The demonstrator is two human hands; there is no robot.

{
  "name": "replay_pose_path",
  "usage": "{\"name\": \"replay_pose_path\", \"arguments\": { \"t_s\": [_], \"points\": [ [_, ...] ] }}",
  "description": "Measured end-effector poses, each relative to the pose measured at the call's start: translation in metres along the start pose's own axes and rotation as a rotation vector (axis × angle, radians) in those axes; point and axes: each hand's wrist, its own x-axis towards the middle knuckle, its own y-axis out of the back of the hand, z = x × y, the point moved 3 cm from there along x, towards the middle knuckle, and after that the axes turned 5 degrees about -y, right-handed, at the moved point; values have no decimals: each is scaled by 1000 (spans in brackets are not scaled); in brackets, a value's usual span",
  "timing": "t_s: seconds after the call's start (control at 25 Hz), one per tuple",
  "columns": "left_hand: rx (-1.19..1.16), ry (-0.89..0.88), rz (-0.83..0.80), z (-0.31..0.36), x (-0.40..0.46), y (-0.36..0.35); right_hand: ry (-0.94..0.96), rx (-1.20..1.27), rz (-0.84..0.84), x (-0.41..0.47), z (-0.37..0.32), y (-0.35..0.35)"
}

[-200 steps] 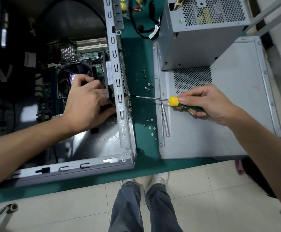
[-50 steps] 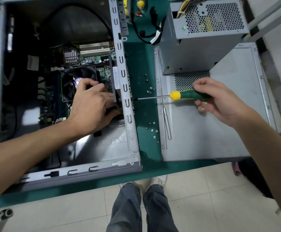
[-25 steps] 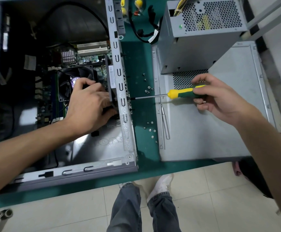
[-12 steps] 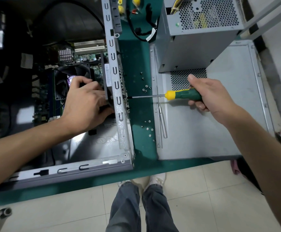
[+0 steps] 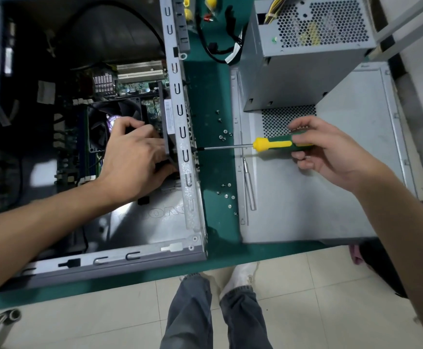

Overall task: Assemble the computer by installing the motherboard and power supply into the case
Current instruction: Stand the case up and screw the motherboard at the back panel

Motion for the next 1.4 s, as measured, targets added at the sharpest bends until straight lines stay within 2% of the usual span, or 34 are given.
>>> {"name": "replay_pose_path", "arguments": {
  "t_s": [0.04,0.16,0.2,0.36,0.52,0.68,0.84,0.88,1.0,1.04,1.12,1.2,1.32,1.4],
  "points": [
    [7,1,5,1,-2,0,30,2,4,-3,-1,-1],
    [10,1,19,-2,-2,2,85,-301,125,-4,1,-4],
    [5,-6,9,-2,0,1,68,-327,130,-5,1,-5],
    [1,12,9,2,-1,1,63,-8,-21,-7,-1,1],
    [-17,-7,29,1,2,2,103,-272,117,-3,-6,-2],
    [12,-12,18,1,0,3,20,14,-55,-2,-6,-1],
    [27,5,-2,1,-1,3,36,-310,95,-3,-2,-5],
    [30,6,-11,1,1,2,26,-292,87,-2,-1,-4],
    [34,6,-9,1,3,2,54,-10,-19,-1,-7,0],
    [28,6,-6,0,2,2,80,-22,-2,-2,-8,-1],
    [11,-1,1,-1,2,2,110,-207,124,-1,-6,-5],
    [5,-4,6,0,2,2,74,-282,178,-1,-4,-8],
    [23,1,4,0,0,1,26,-60,-8,-2,-7,-4],
    [26,6,5,0,-1,1,62,-55,-15,-4,-9,-4]
  ]
}}
